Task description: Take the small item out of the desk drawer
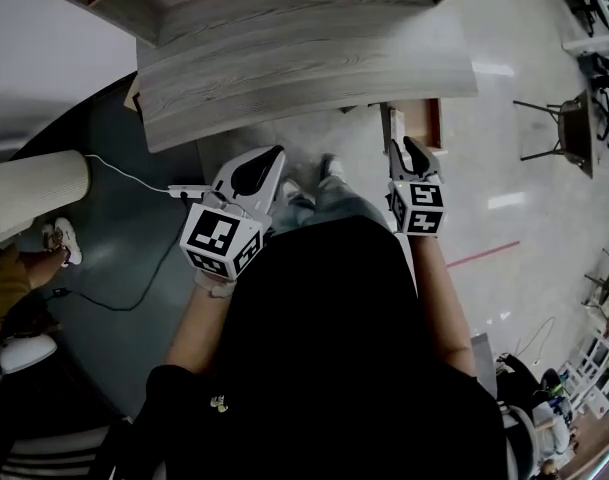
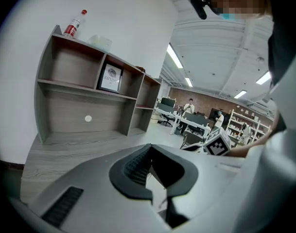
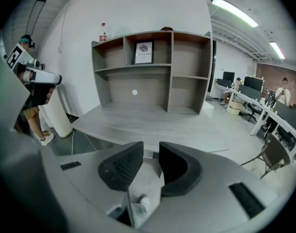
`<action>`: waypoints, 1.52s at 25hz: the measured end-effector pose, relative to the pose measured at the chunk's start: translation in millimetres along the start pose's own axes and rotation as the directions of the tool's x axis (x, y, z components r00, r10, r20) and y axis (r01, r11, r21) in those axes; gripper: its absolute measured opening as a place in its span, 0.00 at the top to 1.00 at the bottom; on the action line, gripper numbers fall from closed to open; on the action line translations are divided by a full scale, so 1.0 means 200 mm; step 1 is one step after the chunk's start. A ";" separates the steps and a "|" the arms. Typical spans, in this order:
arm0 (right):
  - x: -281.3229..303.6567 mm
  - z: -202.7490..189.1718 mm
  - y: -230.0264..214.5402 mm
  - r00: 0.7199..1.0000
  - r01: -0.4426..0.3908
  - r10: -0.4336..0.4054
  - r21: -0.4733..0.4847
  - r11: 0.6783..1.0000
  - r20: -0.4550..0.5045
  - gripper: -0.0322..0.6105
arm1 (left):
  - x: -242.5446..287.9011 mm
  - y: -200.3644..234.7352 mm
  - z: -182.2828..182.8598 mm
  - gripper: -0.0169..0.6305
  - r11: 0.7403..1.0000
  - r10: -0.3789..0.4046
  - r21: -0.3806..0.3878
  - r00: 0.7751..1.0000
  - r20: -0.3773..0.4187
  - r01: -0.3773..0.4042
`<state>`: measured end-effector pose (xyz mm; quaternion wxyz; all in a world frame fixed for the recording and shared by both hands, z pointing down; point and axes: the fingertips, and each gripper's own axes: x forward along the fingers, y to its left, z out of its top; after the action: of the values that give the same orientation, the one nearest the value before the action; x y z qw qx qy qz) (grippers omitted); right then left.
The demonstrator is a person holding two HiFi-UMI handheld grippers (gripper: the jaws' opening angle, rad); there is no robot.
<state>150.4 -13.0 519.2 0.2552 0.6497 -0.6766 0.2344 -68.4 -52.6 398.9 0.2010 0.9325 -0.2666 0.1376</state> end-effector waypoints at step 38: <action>1.08 -1.05 -0.56 0.825 0.047 -0.073 -0.061 0.997 -0.560 0.55 | 0.11 0.02 -0.24 0.96 0.924 0.351 -0.083 0.915 -0.200 -0.373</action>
<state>266.1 -46.7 817.8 0.4645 0.5671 -0.5560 0.3919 -60.6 -44.5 450.2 0.2511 0.8367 -0.4230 0.2407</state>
